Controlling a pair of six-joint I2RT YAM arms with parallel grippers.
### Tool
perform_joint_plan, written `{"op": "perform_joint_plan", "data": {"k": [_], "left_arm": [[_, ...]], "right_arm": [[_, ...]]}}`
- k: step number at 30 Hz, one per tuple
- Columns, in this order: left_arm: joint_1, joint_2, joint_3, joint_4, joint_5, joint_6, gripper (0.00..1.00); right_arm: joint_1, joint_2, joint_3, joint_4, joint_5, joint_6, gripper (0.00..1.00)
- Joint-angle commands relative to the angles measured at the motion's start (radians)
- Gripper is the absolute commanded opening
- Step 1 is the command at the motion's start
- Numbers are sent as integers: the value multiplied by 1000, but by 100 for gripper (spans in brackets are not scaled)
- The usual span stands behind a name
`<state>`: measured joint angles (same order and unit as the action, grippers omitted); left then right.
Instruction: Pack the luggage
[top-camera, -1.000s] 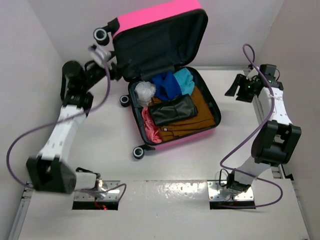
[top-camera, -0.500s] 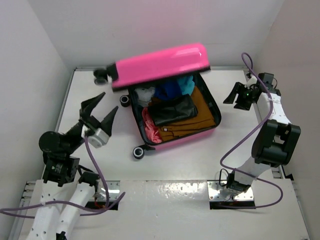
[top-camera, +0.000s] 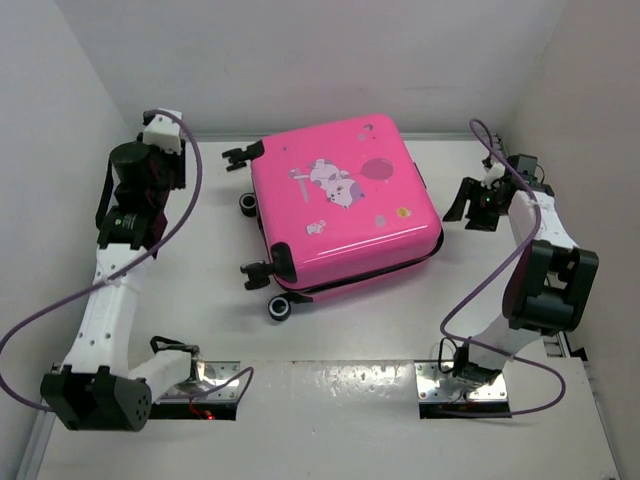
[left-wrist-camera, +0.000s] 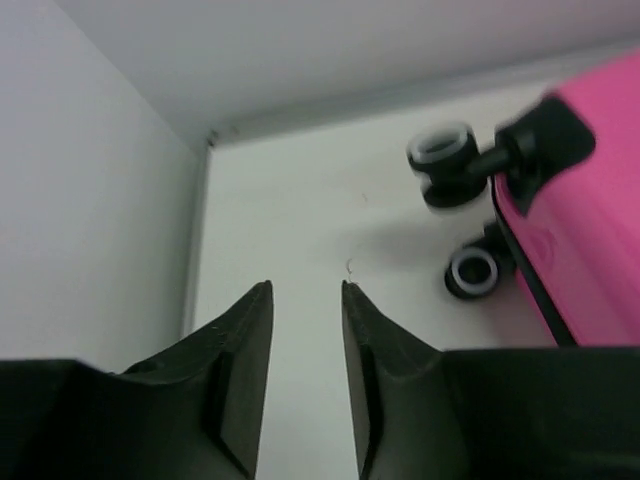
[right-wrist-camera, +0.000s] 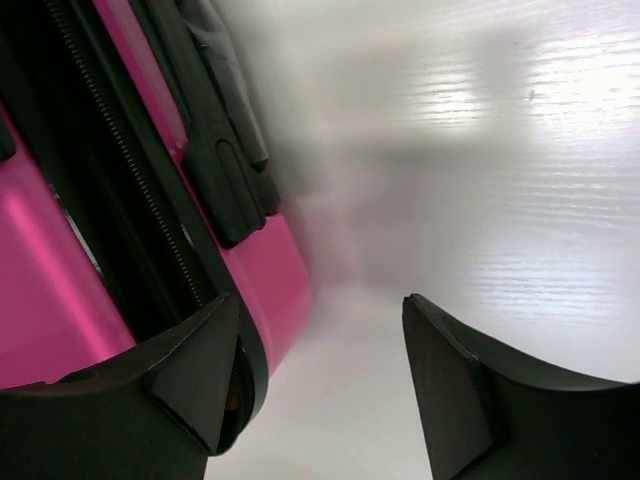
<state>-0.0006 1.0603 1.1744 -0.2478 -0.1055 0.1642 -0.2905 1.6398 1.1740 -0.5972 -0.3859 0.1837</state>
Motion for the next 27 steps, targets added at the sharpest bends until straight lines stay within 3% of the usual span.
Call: {"op": "perform_joint_plan", "data": {"k": [1, 3, 6, 7, 9, 17, 22, 27], "left_arm": [[37, 78, 47, -190, 101, -107, 37], [60, 140, 47, -215, 238, -117, 34], [51, 206, 47, -261, 331, -175, 32], [36, 267, 57, -274, 340, -204, 28], [36, 328, 57, -284, 397, -271, 24], [-18, 550, 93, -170, 570, -527, 23], [-36, 665, 53, 63, 717, -740, 22], [-58, 837, 186, 264, 760, -883, 21]], "right_arm": [[13, 18, 53, -1, 96, -43, 66], [16, 53, 81, -1, 143, -43, 63], [45, 113, 127, -21, 206, -43, 56], [62, 121, 130, -15, 223, -43, 47], [89, 136, 127, -3, 260, -46, 39], [177, 184, 125, -47, 179, 46, 0], [211, 180, 75, -98, 67, 131, 0], [273, 86, -40, -44, -59, 279, 0]]}}
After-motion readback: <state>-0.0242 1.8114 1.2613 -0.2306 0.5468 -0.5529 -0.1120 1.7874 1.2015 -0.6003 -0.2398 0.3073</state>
